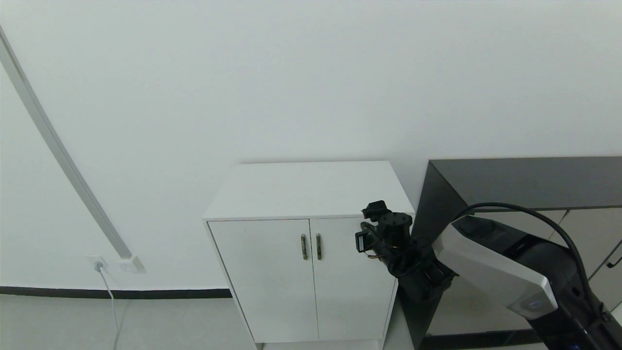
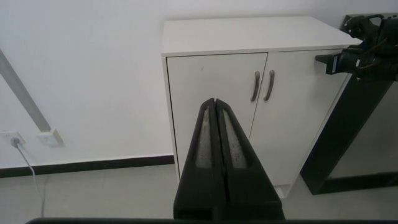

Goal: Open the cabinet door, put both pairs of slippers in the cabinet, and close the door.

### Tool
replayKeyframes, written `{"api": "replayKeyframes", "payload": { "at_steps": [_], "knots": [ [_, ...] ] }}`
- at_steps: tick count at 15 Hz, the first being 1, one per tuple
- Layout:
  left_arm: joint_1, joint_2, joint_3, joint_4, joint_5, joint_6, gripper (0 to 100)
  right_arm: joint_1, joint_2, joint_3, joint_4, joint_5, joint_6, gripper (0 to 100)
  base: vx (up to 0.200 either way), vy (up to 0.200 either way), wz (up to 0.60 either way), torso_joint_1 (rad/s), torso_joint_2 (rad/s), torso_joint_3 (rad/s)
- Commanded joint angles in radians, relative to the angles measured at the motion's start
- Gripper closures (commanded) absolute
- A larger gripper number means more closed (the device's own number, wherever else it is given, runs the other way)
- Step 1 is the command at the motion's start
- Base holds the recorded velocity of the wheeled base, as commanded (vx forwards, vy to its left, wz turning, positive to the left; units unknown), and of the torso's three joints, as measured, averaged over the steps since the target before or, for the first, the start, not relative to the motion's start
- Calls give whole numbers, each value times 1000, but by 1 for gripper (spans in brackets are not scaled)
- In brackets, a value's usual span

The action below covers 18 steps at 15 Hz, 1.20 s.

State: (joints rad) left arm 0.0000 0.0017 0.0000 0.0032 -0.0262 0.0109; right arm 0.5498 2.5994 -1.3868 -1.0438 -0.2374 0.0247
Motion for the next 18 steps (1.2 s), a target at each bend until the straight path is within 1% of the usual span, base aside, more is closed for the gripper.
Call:
{"api": "replayKeyframes", "payload": {
  "at_steps": [1, 8, 13, 14, 16, 17, 18],
  "knots": [
    [0, 0, 0, 0, 0, 0, 100, -1, -1, -6, -1, 0, 0, 100, 0, 0, 0, 0, 0, 0],
    [0, 0, 0, 0, 0, 0, 100, 2, -10, 12, -10, -2, 1, 100, 0, 0, 0, 0, 0, 0],
    [0, 0, -2, 0, 0, 0, 100, 12, -151, 215, -102, -8, 0, 100, 0, 0, 0, 0, 0, 0],
    [0, 0, 0, 0, 0, 0, 100, 4, -194, 292, -139, -8, 0, 100, 0, 0, 0, 0, 0, 0],
    [0, 0, 0, 0, 0, 0, 100, -27, -257, 423, -213, -13, 1, 100, 0, 0, 0, 0, 0, 0],
    [0, 0, 0, 0, 0, 0, 100, -39, -271, 450, -229, -13, 0, 100, 0, 0, 0, 0, 0, 0],
    [0, 0, 0, 0, 0, 0, 100, -77, -309, 540, -286, -13, 0, 100, 0, 0, 0, 0, 0, 0]
  ]
}}
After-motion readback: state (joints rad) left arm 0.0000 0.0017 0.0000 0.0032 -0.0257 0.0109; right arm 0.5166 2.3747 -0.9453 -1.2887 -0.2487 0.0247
